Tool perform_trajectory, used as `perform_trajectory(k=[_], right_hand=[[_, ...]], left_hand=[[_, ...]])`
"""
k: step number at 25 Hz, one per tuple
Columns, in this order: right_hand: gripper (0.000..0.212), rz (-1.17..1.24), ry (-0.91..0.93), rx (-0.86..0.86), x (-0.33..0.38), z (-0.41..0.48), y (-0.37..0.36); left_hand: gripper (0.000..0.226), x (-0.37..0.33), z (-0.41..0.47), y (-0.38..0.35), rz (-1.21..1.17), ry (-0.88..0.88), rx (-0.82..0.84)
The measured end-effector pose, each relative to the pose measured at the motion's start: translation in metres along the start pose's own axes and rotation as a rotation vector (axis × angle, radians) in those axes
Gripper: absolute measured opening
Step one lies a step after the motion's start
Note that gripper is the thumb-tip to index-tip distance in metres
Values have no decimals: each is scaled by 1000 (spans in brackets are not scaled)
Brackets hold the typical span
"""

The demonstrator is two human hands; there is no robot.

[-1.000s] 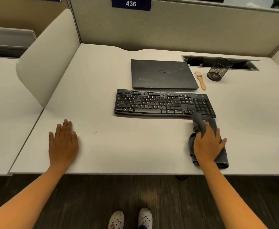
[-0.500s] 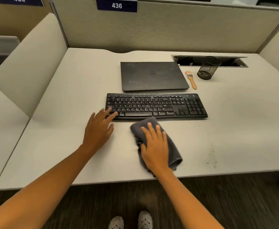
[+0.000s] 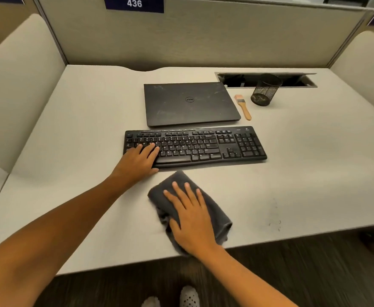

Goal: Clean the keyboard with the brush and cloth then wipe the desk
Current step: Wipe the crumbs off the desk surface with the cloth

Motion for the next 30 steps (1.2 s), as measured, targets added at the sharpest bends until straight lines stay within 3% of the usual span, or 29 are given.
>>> perform_trajectory(k=[6,8,11,15,21,24,27,30], right_hand=[[62,47,154,55,53,46,-27],[61,56,128,35,56,71,-28],[58,29,-21,-19,30,101,-19],[45,-75,-279,-152,-57,96,11],[55,-150,-743,-246,-208,33,70],[54,-93,-868,-356,-232,8,87],[51,-8,-876,-570,-205,0,97],[53,-28,-658,-717,-137,-12,98]], left_hand=[[44,17,19,22,40,-100,-263],[46,22,24,32,-7,-117,-325],[46,22,23,32,10,-132,-373],[42,20,22,30,-16,-125,-415],[49,12,14,20,70,-158,-452],[54,2,10,14,166,-181,-442],[56,-1,7,10,211,-165,-434],[56,-9,2,-4,213,-136,-363]])
Point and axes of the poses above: each hand's wrist, its own z-axis towards the middle knuckle, its own y-axis out of the back of the hand, x = y × z, the point moved 5 cm from there along z, towards the middle knuckle, and after that the axes turned 1 degree about -y, right-handed, at the moved point
